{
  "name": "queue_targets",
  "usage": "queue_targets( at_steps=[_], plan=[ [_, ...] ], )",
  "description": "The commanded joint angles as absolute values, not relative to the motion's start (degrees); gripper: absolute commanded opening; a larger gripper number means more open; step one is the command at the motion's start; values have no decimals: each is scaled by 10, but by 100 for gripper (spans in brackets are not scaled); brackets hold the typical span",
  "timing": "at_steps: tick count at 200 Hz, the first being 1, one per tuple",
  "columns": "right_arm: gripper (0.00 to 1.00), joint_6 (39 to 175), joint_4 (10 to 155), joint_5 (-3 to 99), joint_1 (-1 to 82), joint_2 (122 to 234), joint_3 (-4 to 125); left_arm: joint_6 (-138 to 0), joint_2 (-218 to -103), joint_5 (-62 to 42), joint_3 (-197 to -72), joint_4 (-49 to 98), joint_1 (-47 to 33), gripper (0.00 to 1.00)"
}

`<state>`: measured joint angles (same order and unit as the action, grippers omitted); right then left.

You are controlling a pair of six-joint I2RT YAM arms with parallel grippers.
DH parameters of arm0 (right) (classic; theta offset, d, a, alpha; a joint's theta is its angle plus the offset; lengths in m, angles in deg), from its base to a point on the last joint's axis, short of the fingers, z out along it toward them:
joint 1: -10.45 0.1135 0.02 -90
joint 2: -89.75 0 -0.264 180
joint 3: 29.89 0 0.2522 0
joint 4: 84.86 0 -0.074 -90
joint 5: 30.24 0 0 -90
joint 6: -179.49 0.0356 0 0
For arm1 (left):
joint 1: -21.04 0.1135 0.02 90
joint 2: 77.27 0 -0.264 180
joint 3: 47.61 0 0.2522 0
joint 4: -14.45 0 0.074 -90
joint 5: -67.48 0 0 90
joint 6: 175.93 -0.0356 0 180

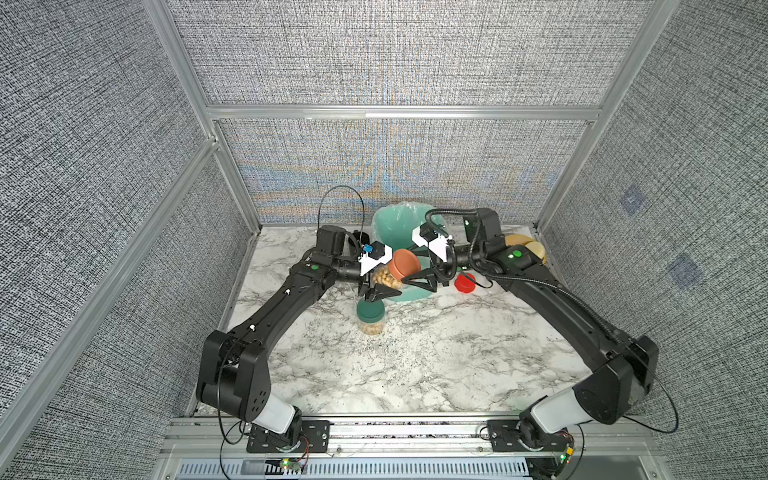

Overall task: Empty moldy peanuts from jars
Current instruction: Unscrew the lid from the jar.

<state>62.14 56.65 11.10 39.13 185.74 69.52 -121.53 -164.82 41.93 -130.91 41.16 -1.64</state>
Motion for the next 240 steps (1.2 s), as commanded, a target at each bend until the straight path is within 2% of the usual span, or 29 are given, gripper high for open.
queue_targets(
  at_steps=[1,58,111,152,196,240],
  plan=[
    [63,558,586,123,389,1856,701,-1190,-1647,448,-1315,433,-15,0],
    [97,655,677,146,382,1828,658,-1193,-1647,441,-1314,432,-14,0],
    [98,717,724,150,380,1809,635,-1189,-1649,438,-1313,423,-13,0],
    [98,896,818,190,380,1787,588,-1183,-1645,428,-1307,413,-12,0],
    [98,1019,916,212,382,1736,504,-1177,-1644,422,-1302,402,-11,0],
    [98,1130,927,290,405,1716,478,-1162,-1644,411,-1297,377,-11,0]
  ],
)
